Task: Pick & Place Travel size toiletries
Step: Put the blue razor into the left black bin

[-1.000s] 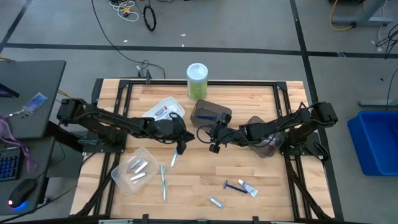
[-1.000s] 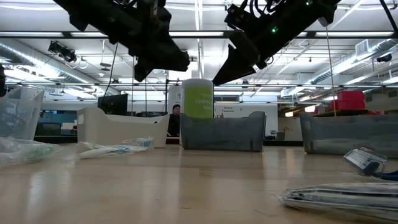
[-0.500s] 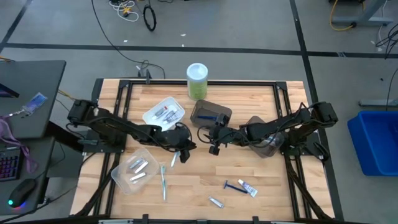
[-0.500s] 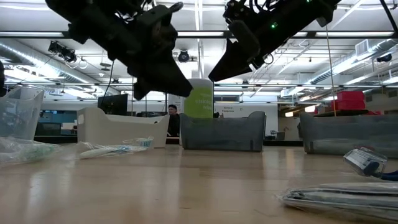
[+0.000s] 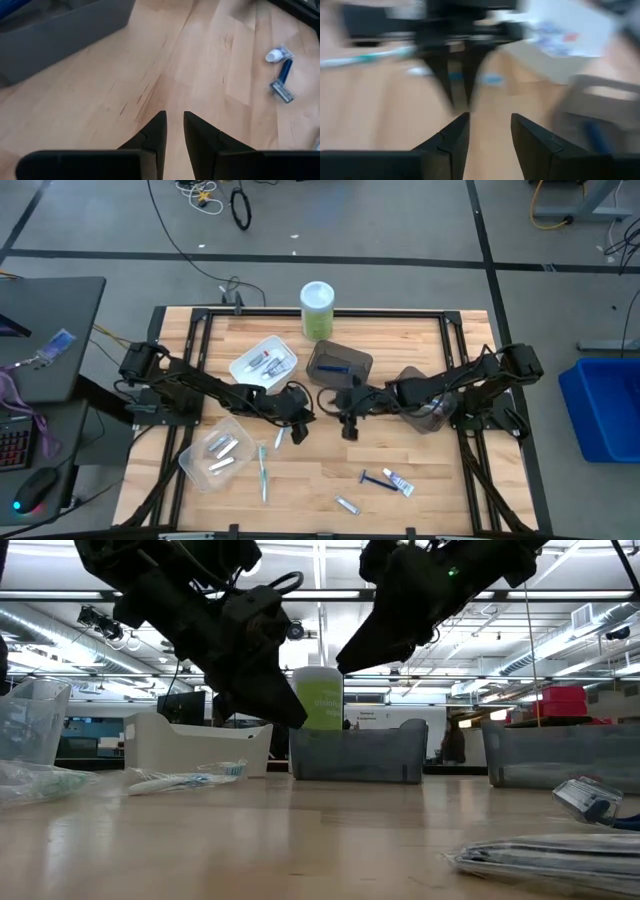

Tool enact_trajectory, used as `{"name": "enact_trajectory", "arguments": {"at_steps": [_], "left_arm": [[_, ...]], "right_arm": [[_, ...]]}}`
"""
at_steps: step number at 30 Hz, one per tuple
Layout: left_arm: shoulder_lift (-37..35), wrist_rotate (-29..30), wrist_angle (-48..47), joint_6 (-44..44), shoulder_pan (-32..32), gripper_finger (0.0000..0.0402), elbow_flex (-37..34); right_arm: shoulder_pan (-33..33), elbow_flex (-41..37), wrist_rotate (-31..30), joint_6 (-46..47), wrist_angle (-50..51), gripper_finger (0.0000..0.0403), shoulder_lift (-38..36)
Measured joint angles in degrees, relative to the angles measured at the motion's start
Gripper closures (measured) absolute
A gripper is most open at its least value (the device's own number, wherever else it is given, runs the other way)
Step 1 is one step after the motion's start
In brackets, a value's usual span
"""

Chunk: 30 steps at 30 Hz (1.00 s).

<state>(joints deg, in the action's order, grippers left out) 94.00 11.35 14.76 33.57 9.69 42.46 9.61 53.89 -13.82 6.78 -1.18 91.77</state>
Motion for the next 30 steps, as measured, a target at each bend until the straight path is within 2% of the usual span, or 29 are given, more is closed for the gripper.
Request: {"name": "enact_trajectory", "arguments": {"at_steps": [3,5,8,13,16,19,23,27,30], "left_arm": [[0.00,0.00,0.61,-0.84,0.00,0.0329,0.00],[0.00,0.00,0.38,-1.69,-0.02,0.0329,0.00],[0.00,1.06,0.56,-4.31,-0.02,0.0329,0.00],[0.00,3.84,1.84,-6.72,-0.04,0.0329,0.00],[0.00,4.88,2.07,-6.74,-0.02,0.0329,0.00],[0.00,5.60,2.57,-6.63,-0.02,0.0329,0.00],[0.00,5.66,2.81,-6.16,-0.02,0.0329,0.00],[0.00,5.79,2.79,-6.15,-0.03,0.0329,0.00],[0.00,5.79,2.79,-6.15,-0.02,0.0329,0.00]], "right_arm": [[2.15,-0.02,9.48,1.21,1.03,0.0255,0.00],[4.61,-0.02,13.45,4.30,1.72,0.0259,0.00],[8.54,0.00,15.77,8.22,4.80,0.0262,0.00],[15.31,-0.02,18.96,14.46,15.76,0.0257,0.00],[19.71,-0.02,19.04,19.29,21.64,0.0245,0.00],[24.01,-0.36,18.49,23.76,22.34,0.0228,0.00],[28.42,-1.50,13.57,26.89,21.45,0.0203,0.00],[30.02,-2.21,6.83,31.40,21.39,0.0187,2.19],[29.97,-2.21,6.37,32.92,18.15,0.0186,5.28]]}}
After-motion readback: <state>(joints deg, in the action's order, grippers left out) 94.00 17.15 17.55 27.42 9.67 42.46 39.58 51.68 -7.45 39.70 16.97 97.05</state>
